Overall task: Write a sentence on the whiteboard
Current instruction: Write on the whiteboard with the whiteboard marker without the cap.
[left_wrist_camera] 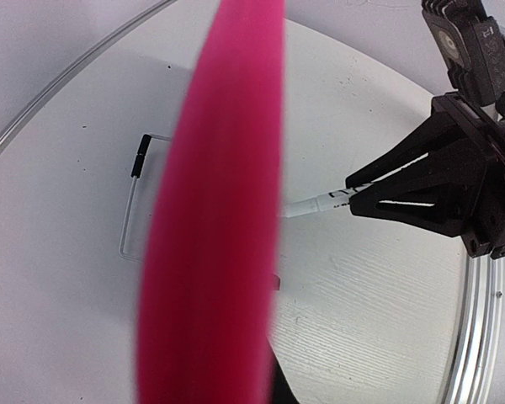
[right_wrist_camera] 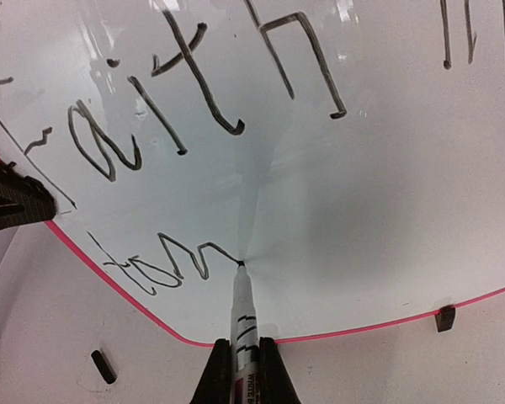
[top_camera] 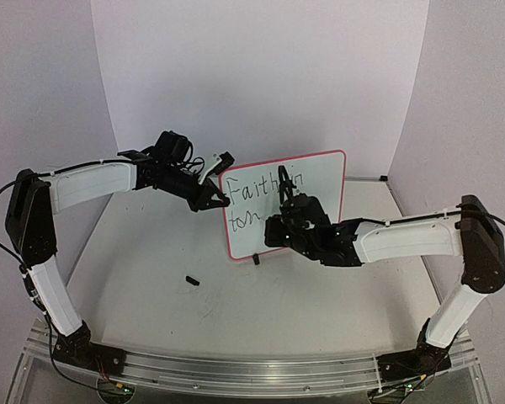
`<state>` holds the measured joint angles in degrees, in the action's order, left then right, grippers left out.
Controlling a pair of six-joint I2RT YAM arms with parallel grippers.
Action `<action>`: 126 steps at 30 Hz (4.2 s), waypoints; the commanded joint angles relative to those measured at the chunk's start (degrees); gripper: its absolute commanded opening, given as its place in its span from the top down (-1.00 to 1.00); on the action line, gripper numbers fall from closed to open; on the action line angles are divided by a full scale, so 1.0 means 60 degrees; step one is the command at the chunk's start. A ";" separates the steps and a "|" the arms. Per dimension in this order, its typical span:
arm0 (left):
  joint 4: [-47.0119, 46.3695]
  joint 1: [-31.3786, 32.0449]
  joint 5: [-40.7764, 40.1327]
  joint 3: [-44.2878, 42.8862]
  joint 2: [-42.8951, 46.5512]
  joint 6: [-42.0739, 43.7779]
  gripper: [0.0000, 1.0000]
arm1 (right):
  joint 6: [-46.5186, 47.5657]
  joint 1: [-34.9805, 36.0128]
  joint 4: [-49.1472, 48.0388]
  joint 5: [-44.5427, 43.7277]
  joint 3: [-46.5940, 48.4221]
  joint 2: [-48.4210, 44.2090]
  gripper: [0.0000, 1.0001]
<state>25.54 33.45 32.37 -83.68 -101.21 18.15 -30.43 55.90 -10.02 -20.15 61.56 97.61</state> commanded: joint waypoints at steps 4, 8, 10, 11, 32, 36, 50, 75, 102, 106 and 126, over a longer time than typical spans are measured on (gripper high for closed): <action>0.0840 0.0007 -0.0840 0.0040 -0.0022 0.0498 1.00 | -0.0140 -0.0044 -0.0073 -0.0191 0.0077 0.0337 1.00; 0.0830 0.0006 -0.0850 0.0032 -0.0009 0.0503 1.00 | -0.0142 -0.0041 -0.0073 -0.0187 0.0094 0.0357 1.00; 0.0836 0.0006 -0.0850 0.0038 -0.0011 0.0501 1.00 | -0.0105 -0.0042 -0.0073 -0.0180 0.0102 0.0299 1.00; 0.0830 0.0008 -0.0846 0.0040 -0.0014 0.0502 1.00 | -0.0070 -0.0039 -0.0073 -0.0170 0.0100 0.0258 1.00; 0.0829 0.0021 -0.0841 0.0058 -0.0038 0.0494 1.00 | 0.0306 -0.1147 -0.0806 0.3058 -0.1247 -0.1589 1.00; 0.0831 0.0022 -0.0841 0.0055 -0.0063 0.0492 1.00 | 0.0325 -0.1457 -0.1073 0.3860 -0.1341 -0.1674 1.00; 0.0830 0.0051 -0.0872 0.0045 -0.0106 0.0508 1.00 | 0.0150 -0.1681 -0.1212 0.3538 -0.0941 -0.1272 1.00; 0.0842 0.0079 -0.0917 0.0050 -0.0080 0.0520 1.00 | -0.0089 -0.1875 -0.1229 0.3625 -0.0701 -0.0560 1.00; 0.0844 0.0080 -0.0918 0.0045 -0.0076 0.0521 1.00 | 0.0061 -0.1872 -0.0707 0.3234 -0.0556 -0.1256 1.00; 0.0843 0.0086 -0.0914 0.0045 -0.0074 0.0517 1.00 | 0.0070 -0.1861 -0.0918 0.3479 -0.0562 -0.1224 1.00; 0.0842 0.0109 -0.0910 0.0045 -0.0109 0.0524 1.00 | 0.0159 -0.1860 -0.1040 0.3822 -0.0764 -0.1456 1.00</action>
<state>25.56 33.80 32.27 -83.68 -101.19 18.13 -30.38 45.01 -14.15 2.57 56.88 91.69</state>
